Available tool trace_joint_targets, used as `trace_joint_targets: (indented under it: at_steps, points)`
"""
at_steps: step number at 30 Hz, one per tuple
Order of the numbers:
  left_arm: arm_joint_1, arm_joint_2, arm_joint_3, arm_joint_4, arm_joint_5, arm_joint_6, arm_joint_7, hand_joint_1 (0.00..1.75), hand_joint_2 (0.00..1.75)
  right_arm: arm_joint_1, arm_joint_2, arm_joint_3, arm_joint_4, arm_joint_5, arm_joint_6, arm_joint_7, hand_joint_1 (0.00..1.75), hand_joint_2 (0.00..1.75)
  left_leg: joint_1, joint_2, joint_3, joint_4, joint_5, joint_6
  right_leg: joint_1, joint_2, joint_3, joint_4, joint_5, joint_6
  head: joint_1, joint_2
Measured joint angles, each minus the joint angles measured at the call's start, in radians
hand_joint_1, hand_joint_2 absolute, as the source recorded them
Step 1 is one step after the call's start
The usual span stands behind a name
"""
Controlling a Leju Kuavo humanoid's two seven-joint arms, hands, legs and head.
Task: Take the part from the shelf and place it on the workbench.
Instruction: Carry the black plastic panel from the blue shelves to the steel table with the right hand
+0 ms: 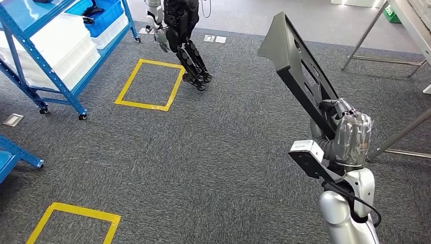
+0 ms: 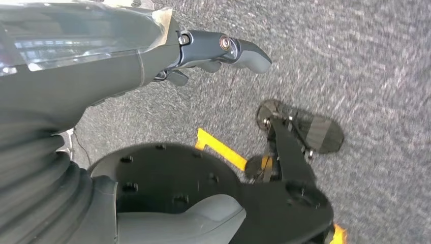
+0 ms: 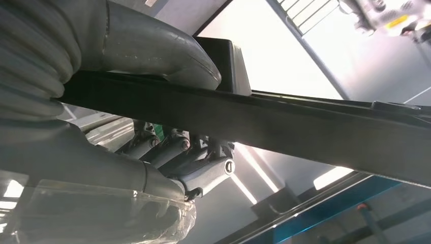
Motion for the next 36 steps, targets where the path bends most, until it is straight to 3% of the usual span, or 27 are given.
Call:
trace_joint_targets:
  at_steps: [2,4,6,8,10,11,12,13,15,17,19,21,23,25,26,27,29,30,32,34,35,36]
  points:
    - [-0.001,0.000,0.000,0.000,0.002,0.000,0.011,0.00,1.75,-0.004,0.001,0.001,0.001,-0.002,-0.001,0.000,1.75,1.75,-0.004,0.016,0.004,0.002,-0.006,-0.011,0.006,-0.010,0.023,-0.041,0.008,-0.010,-0.002,0.000]
    - [-0.002,-0.003,0.000,0.000,0.004,0.001,0.019,0.00,1.75,-0.005,0.001,0.000,0.001,-0.006,-0.003,0.000,1.75,1.75,0.001,0.031,0.010,0.002,-0.011,-0.023,0.006,0.015,0.022,-0.043,0.011,-0.023,-0.004,0.000]
    - [-0.003,-0.005,0.000,0.000,0.007,0.002,0.023,0.00,1.75,-0.008,0.002,-0.001,0.001,-0.009,-0.004,0.001,1.75,1.75,0.008,-0.001,-0.001,0.038,-0.041,-0.033,0.002,0.037,0.023,-0.046,0.014,-0.037,-0.009,0.000]
    - [-0.002,-0.006,0.000,0.000,0.009,0.003,0.026,0.00,1.75,-0.011,0.006,-0.001,0.002,-0.010,-0.004,0.001,1.75,1.75,0.012,-0.062,-0.054,0.157,-0.106,-0.038,0.002,0.058,0.025,-0.047,0.015,-0.047,-0.016,0.000]
    - [-0.001,-0.006,0.000,0.000,0.010,0.006,0.029,0.00,1.75,-0.012,0.010,0.000,0.003,-0.010,-0.004,0.001,1.75,1.75,0.012,-0.085,-0.122,0.282,-0.149,-0.037,0.006,0.082,0.024,-0.047,0.016,-0.052,-0.020,0.000]
    - [0.000,-0.006,0.000,0.000,0.010,0.007,0.030,0.00,1.75,-0.012,0.011,0.000,0.004,-0.010,-0.004,0.001,1.75,1.75,0.012,-0.087,-0.137,0.299,-0.142,-0.035,0.008,0.096,0.025,-0.046,0.016,-0.053,-0.019,0.000]
    - [0.001,-0.006,0.000,0.000,0.010,0.008,0.030,0.00,1.75,-0.012,0.013,0.000,0.005,-0.010,-0.004,0.001,1.75,1.75,0.011,-0.090,-0.131,0.275,-0.115,-0.032,0.009,0.110,0.026,-0.046,0.016,-0.053,-0.019,0.000]
    - [0.002,-0.006,0.000,0.000,0.010,0.008,0.030,0.00,1.75,-0.013,0.014,0.000,0.006,-0.010,-0.004,0.001,1.75,1.75,0.012,-0.098,-0.107,0.215,-0.074,-0.029,0.010,0.124,0.027,-0.045,0.016,-0.053,-0.020,0.000]
    - [0.002,-0.005,0.000,0.000,0.010,0.008,0.030,0.00,1.75,-0.016,0.017,0.000,0.006,-0.010,-0.004,0.001,1.75,1.75,0.014,-0.134,-0.048,0.080,-0.012,-0.024,0.011,0.148,0.025,-0.041,0.016,-0.051,-0.019,0.000]
    - [0.001,-0.004,0.000,0.000,0.010,0.008,0.030,0.00,1.75,-0.020,0.019,0.000,0.006,-0.010,-0.004,0.000,1.75,1.75,0.011,-0.153,-0.024,0.024,0.001,-0.020,0.011,0.167,0.019,-0.040,0.018,-0.043,-0.019,0.000]
    - [-0.002,-0.004,0.000,0.000,0.010,0.008,0.030,0.00,1.75,-0.021,0.019,0.001,0.006,-0.010,-0.004,0.000,1.75,1.75,0.006,-0.134,-0.023,0.019,0.005,-0.011,0.008,0.181,0.011,-0.044,0.022,-0.030,-0.019,0.000]
    - [-0.003,-0.005,0.000,0.000,0.010,0.008,0.031,0.00,1.75,-0.022,0.019,0.001,0.006,-0.010,-0.004,0.000,1.75,1.75,0.007,-0.111,-0.021,0.010,0.013,0.004,0.010,0.146,-0.009,-0.015,0.009,-0.025,-0.017,0.000]
    - [-0.002,-0.005,0.000,0.000,0.010,0.007,0.032,0.00,1.75,-0.025,0.019,0.002,0.006,-0.010,-0.004,0.000,1.75,1.75,0.006,-0.087,-0.021,0.006,0.017,0.014,0.013,0.087,-0.061,0.092,-0.042,-0.030,-0.013,0.000]
    - [0.000,-0.004,0.000,0.000,0.010,0.005,0.035,0.00,1.75,-0.024,0.019,0.003,0.008,-0.010,-0.004,0.000,1.75,1.75,0.004,-0.062,-0.023,0.006,0.017,0.015,0.012,0.068,-0.124,0.226,-0.094,-0.030,-0.010,0.000]
    - [0.000,-0.004,0.000,0.000,0.010,0.004,0.037,0.00,1.75,-0.022,0.019,0.004,0.010,-0.010,-0.004,0.000,1.75,1.75,0.003,-0.048,-0.024,0.006,0.017,0.015,0.011,0.065,-0.137,0.256,-0.102,-0.025,-0.010,0.000]
    - [0.001,-0.004,0.000,0.000,0.010,0.003,0.039,0.00,1.75,-0.021,0.019,0.004,0.011,-0.010,-0.004,0.000,1.75,1.75,0.003,-0.035,-0.024,0.006,0.016,0.015,0.010,0.061,-0.128,0.242,-0.094,-0.017,-0.008,0.000]
    - [0.000,-0.004,0.000,0.000,0.010,0.002,0.041,0.00,1.75,-0.020,0.019,0.006,0.012,-0.010,-0.004,0.000,1.75,1.75,0.003,-0.012,-0.022,0.007,0.013,0.011,0.008,0.029,-0.050,0.106,-0.047,-0.001,-0.007,0.000]
    - [0.000,-0.004,0.000,0.000,0.010,0.001,0.041,0.00,1.75,-0.021,0.020,0.006,0.012,-0.010,-0.003,0.000,1.75,1.75,0.000,-0.001,-0.021,0.008,0.010,0.007,0.011,0.006,-0.007,0.033,-0.024,0.000,-0.006,0.000]
    - [0.000,-0.005,0.000,0.000,0.010,0.001,0.042,0.00,1.75,-0.022,0.023,0.007,0.012,-0.009,-0.002,0.000,1.75,1.75,-0.006,0.018,-0.017,0.010,0.005,-0.003,0.016,-0.018,0.034,-0.040,-0.002,-0.009,-0.007,0.000]
    - [-0.002,-0.005,0.000,0.000,0.009,0.001,0.044,0.00,1.75,-0.023,0.025,0.007,0.012,-0.008,-0.001,0.000,1.75,1.75,-0.006,0.039,-0.012,0.009,0.003,-0.013,0.018,0.004,0.030,-0.043,0.003,-0.025,-0.008,0.000]
    - [-0.004,-0.006,0.000,0.000,0.009,0.001,0.044,0.00,1.75,-0.023,0.025,0.007,0.012,-0.008,-0.001,0.000,1.75,1.75,-0.003,0.035,-0.011,0.012,-0.003,-0.020,0.016,0.017,0.030,-0.045,0.006,-0.032,-0.008,0.000]
    - [-0.005,-0.006,0.000,0.000,0.009,0.001,0.045,0.00,1.75,-0.024,0.025,0.007,0.012,-0.008,-0.001,0.000,1.75,1.75,0.000,0.017,-0.015,0.028,-0.017,-0.026,0.012,0.029,0.030,-0.048,0.008,-0.039,-0.009,0.000]
